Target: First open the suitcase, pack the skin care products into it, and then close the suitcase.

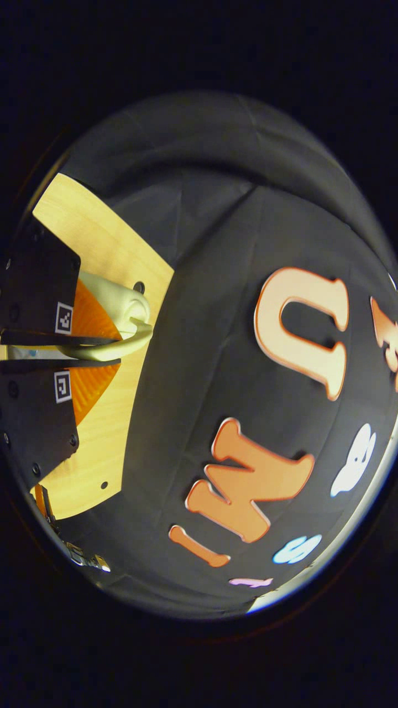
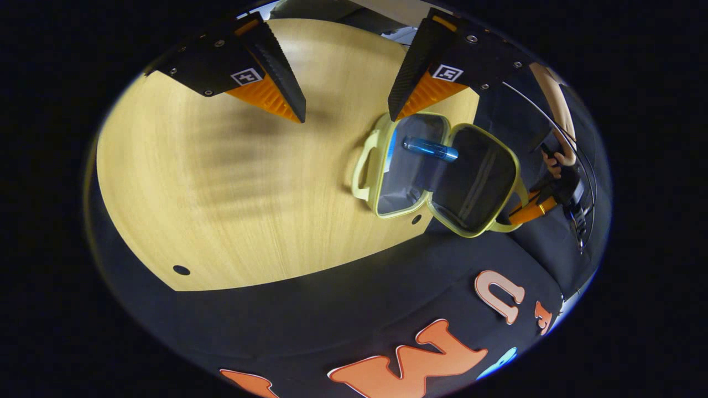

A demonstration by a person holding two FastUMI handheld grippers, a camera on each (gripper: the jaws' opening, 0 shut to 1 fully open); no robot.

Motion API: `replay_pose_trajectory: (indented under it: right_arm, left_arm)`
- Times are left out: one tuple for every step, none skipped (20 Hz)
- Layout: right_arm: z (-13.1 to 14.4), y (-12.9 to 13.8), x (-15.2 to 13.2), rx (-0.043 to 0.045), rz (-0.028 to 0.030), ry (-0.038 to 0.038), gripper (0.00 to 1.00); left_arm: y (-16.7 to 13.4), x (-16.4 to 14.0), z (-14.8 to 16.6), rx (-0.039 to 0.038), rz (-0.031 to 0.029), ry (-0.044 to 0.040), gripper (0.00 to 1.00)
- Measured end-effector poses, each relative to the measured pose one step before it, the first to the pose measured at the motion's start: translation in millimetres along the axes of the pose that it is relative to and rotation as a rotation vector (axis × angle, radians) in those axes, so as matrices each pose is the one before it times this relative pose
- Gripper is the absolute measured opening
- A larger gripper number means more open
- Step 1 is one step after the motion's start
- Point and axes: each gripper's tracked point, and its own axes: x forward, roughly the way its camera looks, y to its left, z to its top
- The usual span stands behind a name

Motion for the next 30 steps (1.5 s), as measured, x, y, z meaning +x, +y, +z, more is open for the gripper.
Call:
replay_pose_trajectory:
  right_arm:
    - [1.7,-5.78,-4.72,-0.0034,0.0006,-0.00838,0.96]
    - [2.66,-5.95,-5.06,-0.0022,0.00429,-0.01049,0.96]
    - [0.99,-6.16,-5.4,-0.0026,0.00399,-0.00905,0.96]
    - [0.58,-7.04,-4.94,-0.00381,-0.00035,-0.00628,0.96]
    - [-0.13,-7.49,-4.68,-0.00495,-0.00357,-0.00582,0.96]
    - [0.1,-9.54,-5.78,-0.00449,-0.00483,-0.00498,0.96]
    - [-1.93,-7.03,-4.43,-0.00133,-0.00147,-0.00205,0.96]
    - [-0.46,-7.34,-4.7,0.00404,-0.00345,-0.00464,0.96]
    - [-1.04,-6.82,-4.41,0.00753,-0.00303,-0.00365,0.95]
    - [-0.88,-7.69,-4.47,0.00947,-0.00318,-0.00282,0.95]
    - [-3.04,-7.61,-5.83,0.00669,-0.00161,-0.00171,0.96]
    - [-1.67,-7.6,-3.93,0.00223,-0.00499,-0.00207,0.96]
    - [-2.89,-7.45,-3.1,-0.00504,-0.00877,-0.00284,0.96]
    - [-1.82,-6.41,-3.47,-0.01056,-0.01032,-0.00085,0.96]
    - [-1.56,-5.53,-3.15,-0.01009,-0.00938,-0.00172,0.96]
    - [-0.46,-3.14,-1.53,-0.0082,-0.00383,-0.00065,0.96]
    - [-1.26,-1.23,-2.57,-0.00346,-0.00005,-0.00035,0.96]
    - [-1.24,-2.3,-1.11,-0.00029,0.00273,0.0017,0.96]
    - [-1.91,-3.01,-1.44,0.00075,0.00263,0.00119,0.96]
    - [0.2,-1.55,-0.79,-0.00088,0.00163,-0.00026,0.96]
    - [0.34,-2.26,-1.33,-0.00302,-0.00092,-0.00362,0.96]
    - [2.83,-3.15,0.27,-0.0001,-0.00597,-0.00616,0.96]
    - [3.38,-1.64,1.29,0.0031,-0.0024,-0.00542,0.96]
    - [2.8,-2.03,0.85,0.0029,-0.00534,-0.0064,0.96]
    - [2.96,-2.89,1.79,-0.00334,-0.00915,-0.00987,0.95]
    - [3.59,-3.03,2.13,-0.01178,-0.01111,-0.01094,0.96]
    - [0.96,-3.41,0.34,-0.01791,-0.01297,-0.00835,0.95]
    - [2.94,-1.63,2.3,-0.02202,-0.01291,-0.00764,0.95]
    - [5.11,-0.14,0.4,-0.02486,-0.01297,-0.01096,0.95]
    - [6.83,0.05,1.82,-0.02166,-0.01651,-0.01853,0.96]
  left_arm:
    - [-22.69,3.65,-11.02,0.02185,-0.01044,0.01012,0.1]
    - [-22.44,6.51,-11.56,0.02279,-0.00911,0.01713,0.1]
    - [-21.16,6.93,-13.69,0.01929,-0.01103,0.02102,0.1]
    - [-19.77,5.94,-14.44,0.01781,-0.01104,0.02315,0.1]
    - [-19.63,8.43,-16.29,0.01601,-0.01153,0.02841,0.1]
    - [-19.65,11.78,-18.49,0.01798,-0.00621,0.03371,0.1]
    - [-17.41,11.63,-18.82,0.02486,-0.00254,0.03616,0.1]
    - [-14.33,12.24,-17.36,0.03492,0.00196,0.03081,0.1]
    - [-13.38,12.17,-15.5,0.02977,0.00318,0.03139,0.1]
    - [-11.84,12.32,-13.78,0.01993,0.00537,0.0306,0.1]
    - [-9.61,11.15,-12.6,0.01282,0.01007,0.03404,0.1]
    - [-8.91,10.01,-9.92,0.00534,0.00787,0.02669,0.1]
    - [-7.64,8.97,-7.61,-0.0006,0.0082,0.01793,0.1]
    - [-7.09,8.44,-7.31,-0.01044,0.00807,0.02126,0.1]
    - [3.32,8.16,-15.62,-0.01179,0.00458,0.02029,0.1]
    - [-2.2,8.23,-11.06,-0.00343,0.0012,0.01777,0.1]
    - [-9.66,7.88,-4.39,0.00723,0.00544,0.01868,0.1]
    - [-4.12,8.59,-4.07,0.01904,0.00738,0.00923,0.1]
    - [-2.45,5.25,-2.22,0.01147,0.00728,0.00114,0.1]
    - [-2.15,4.42,-1.11,0.00142,0.00802,0.0032,0.12]
    - [-1.55,3.58,-2.13,-0.02168,-0.00061,0.01234,0.18]
    - [-0.19,-0.22,-0.99,-0.02715,0.00373,0.01062,0.24]
    - [-2.53,-2.79,-5.57,-0.04343,-0.01386,0.01562,0.28]
    - [-1.3,-7.16,-1.94,-0.03025,-0.00245,0.00056,0.3]
    - [1.12,-5.55,-2.63,-0.01475,-0.00509,-0.01315,0.34]
    - [-0.48,-9.94,4.69,-0.00588,-0.00252,-0.02935,0.41]
    - [-3.7,-15.86,9.98,-0.00094,-0.0121,-0.03242,0.61]
    - [-5.07,-10.57,9.84,-0.00116,-0.00747,-0.03733,0.6]
    - [-7.07,-14.44,11.88,-0.00056,-0.00466,-0.04134,0.78]
    - [-6.97,-15.1,16.01,-0.00039,-0.0059,-0.04653,0.95]
